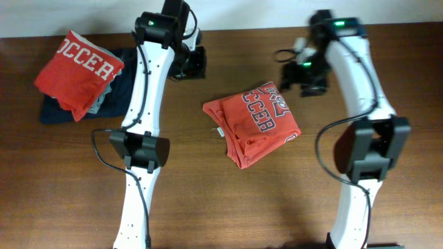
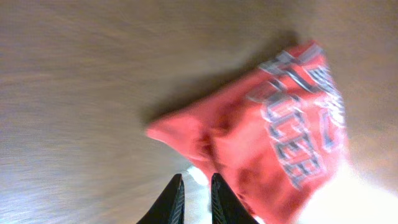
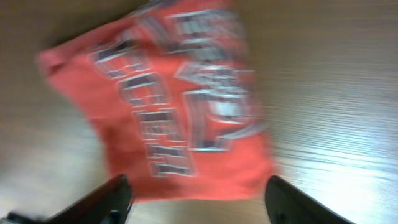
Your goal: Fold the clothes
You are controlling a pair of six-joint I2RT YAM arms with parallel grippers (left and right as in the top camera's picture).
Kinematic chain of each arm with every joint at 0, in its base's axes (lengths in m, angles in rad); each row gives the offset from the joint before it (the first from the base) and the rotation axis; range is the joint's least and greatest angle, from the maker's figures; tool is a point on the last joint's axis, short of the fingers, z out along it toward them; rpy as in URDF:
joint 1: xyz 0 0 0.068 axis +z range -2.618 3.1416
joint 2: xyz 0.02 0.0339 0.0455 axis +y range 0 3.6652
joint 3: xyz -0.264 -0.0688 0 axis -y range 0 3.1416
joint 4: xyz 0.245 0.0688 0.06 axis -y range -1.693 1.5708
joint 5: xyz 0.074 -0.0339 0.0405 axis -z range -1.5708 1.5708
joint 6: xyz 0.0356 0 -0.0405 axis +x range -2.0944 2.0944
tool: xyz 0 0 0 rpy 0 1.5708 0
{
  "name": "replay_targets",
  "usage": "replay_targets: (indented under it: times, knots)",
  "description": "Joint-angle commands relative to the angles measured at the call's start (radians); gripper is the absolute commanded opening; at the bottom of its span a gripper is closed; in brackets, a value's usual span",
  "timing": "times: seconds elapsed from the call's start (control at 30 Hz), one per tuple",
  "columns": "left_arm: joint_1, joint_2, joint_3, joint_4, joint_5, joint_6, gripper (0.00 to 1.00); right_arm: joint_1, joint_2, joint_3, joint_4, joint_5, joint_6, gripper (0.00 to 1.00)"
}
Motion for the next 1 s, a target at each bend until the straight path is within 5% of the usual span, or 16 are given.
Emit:
replay_targets:
  times: [0.0,0.07,0.1,0.27,0.57,0.97]
  knots:
    - [-0.043,-0.014,-0.069,-0.003,0.223,0.042,0.16,-0.064,-0.019,-0.01,-0.016,0.029,-0.036,0.49]
    - [-0.068,-0.014,-0.101,0.008,0.225,0.083,0.16,-0.094,-0.019,-0.024,-0.031,0.011,-0.037,0.07]
    - [-0.079,-0.014,-0.116,0.013,0.225,0.11,0.16,-0.106,-0.019,-0.034,-0.044,-0.018,-0.048,0.04]
    - [-0.123,-0.014,-0.151,0.045,0.228,0.185,0.0,-0.129,-0.019,-0.085,-0.14,-0.298,-0.326,0.04]
    - [-0.18,-0.013,-0.248,0.2,0.208,0.198,0.0,-0.12,-0.019,-0.323,-0.108,-0.685,-0.644,0.04]
    - [-0.176,-0.013,-0.498,0.34,0.106,0.198,0.0,-0.002,-0.019,-0.698,0.262,-0.897,-0.69,0.04]
